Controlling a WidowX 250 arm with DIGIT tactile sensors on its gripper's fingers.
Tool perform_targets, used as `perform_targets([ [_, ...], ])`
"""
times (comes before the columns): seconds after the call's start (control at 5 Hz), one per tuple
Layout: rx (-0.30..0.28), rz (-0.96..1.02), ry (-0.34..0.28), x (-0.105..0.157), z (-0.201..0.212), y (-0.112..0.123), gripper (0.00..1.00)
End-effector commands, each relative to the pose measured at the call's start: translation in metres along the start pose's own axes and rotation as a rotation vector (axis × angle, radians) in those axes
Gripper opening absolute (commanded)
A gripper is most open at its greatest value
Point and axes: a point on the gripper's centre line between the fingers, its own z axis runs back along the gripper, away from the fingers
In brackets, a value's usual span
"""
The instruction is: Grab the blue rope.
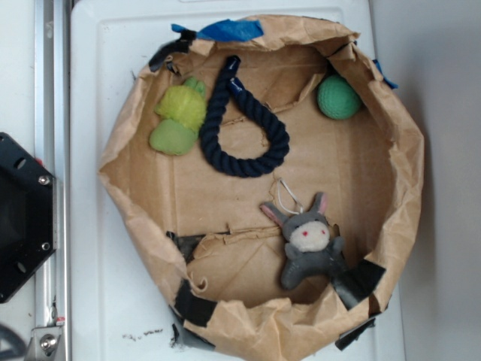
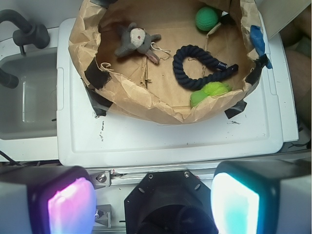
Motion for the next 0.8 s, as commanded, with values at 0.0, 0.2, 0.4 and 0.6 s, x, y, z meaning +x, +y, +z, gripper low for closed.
perform_targets([
  [0.0, 0.0, 0.0, 0.0, 0.0, 0.0, 0.0, 1.0],
  [0.2, -0.035, -0.204, 0.019, 0.05, -0.011, 0.02, 1.0],
  [0.4, -0.059, -0.347, 0.05, 0.1, -0.03, 0.02, 1.0],
  [0.6, -0.049, -0.465, 0.061, 0.148, -0.057, 0.022, 1.0],
])
